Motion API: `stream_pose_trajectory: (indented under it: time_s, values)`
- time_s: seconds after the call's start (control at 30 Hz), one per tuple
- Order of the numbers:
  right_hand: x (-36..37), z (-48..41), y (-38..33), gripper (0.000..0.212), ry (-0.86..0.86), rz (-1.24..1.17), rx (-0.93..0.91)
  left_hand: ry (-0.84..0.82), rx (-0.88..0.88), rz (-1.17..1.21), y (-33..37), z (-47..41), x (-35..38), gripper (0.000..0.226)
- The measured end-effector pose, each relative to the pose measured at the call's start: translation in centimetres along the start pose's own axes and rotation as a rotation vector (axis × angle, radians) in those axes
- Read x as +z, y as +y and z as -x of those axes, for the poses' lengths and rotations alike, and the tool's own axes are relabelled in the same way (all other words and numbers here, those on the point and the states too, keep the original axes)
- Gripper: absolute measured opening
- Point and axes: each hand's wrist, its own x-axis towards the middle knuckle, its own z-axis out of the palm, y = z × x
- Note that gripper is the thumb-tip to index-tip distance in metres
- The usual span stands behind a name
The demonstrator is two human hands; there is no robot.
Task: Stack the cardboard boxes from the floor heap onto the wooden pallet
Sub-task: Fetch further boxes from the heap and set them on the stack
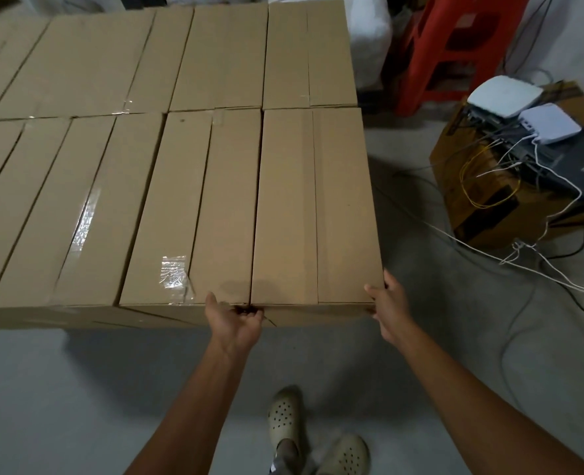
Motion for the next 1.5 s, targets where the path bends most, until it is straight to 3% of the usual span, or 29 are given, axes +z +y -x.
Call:
stream_pose_trajectory:
  time_s: [0.33, 0.63, 0.7, 0.77, 0.83, 0.9, 0.97, 1.07, 1.13, 1.3, 1.43, 1.5]
  values:
    - [0.5, 0.6, -0.9, 0.060, 0.028, 0.109, -0.002, 0.016, -0.010, -0.049, 0.6, 0.1, 0.8, 0.070]
    - [0.1, 1.1, -1.8, 0.086, -0.101, 0.299, -0.022, 0.060, -0.020, -0.165, 0.7, 0.6, 1.2, 0.048]
    - [0.3, 1.5, -2.2, 0.094, -0.066, 0.464, -0.047, 0.061, -0.030, -0.378, 0.3, 2.2, 1.3, 0.048]
    - [0.9, 1.8, -2.9, 0.100, -0.007, 0.741, -0.124, 0.163, 0.147, -0.734, -0.6, 4.5, 0.8, 0.057]
    - [1.9, 2.0, -3.9, 0.099, 0.038, 0.961, -0.241, 0.185, 0.604, -1.114, -1.3, 6.8, 0.1, 0.063]
    - [3.4, 2.1, -4.9, 0.094, 0.040, 1.152, -0.429, -0.006, 1.101, -1.579, -0.5, 6.8, -0.8, 0.074]
    - [5.2, 2.4, -5.3, 0.091, 0.027, 1.285, -0.558, -0.235, 1.361, -2.053, 2.3, 3.4, -2.3, 0.095]
    - [7.1, 2.1, -4.3, 0.092, 0.083, 1.281, -0.437, -0.389, 1.265, -2.597, 6.6, -2.0, -3.9, 0.131]
    - [7.5, 1.7, -3.0, 0.094, 0.127, 1.258, -0.357, -0.419, 1.242, -2.734, 8.4, -4.0, -3.9, 0.135]
    - [8.1, 0.8, -1.1, 0.089, 0.205, 1.323, -0.405, -0.353, 1.327, -2.662, 8.5, -5.5, -3.0, 0.109]
    - [8.7, 1.1, -1.5, 0.087, 0.186, 1.368, -0.358, -0.385, 1.153, -2.717, 8.5, -4.0, -2.3, 0.112]
    - [10.1, 2.2, -1.8, 0.086, 0.149, 1.386, -0.426, -0.379, 1.084, -2.749, 9.0, -3.0, -1.9, 0.119]
